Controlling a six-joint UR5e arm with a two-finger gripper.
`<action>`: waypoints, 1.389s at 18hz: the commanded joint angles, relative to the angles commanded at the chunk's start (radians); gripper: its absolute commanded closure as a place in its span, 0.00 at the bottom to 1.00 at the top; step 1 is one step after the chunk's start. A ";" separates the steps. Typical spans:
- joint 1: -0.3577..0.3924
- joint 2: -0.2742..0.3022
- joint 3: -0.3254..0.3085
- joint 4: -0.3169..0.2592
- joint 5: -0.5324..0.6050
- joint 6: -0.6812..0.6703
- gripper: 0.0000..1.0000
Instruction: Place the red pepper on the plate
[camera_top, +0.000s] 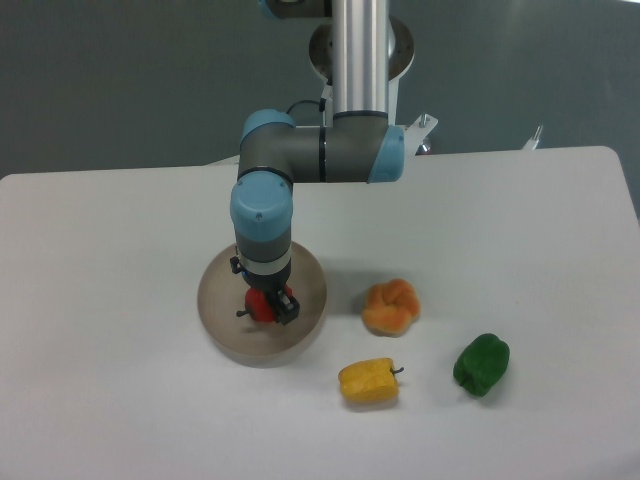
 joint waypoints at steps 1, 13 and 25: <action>0.002 0.003 0.006 0.000 0.000 -0.002 0.00; 0.254 0.068 0.100 -0.008 -0.018 0.132 0.00; 0.497 0.006 0.245 0.003 -0.008 0.742 0.00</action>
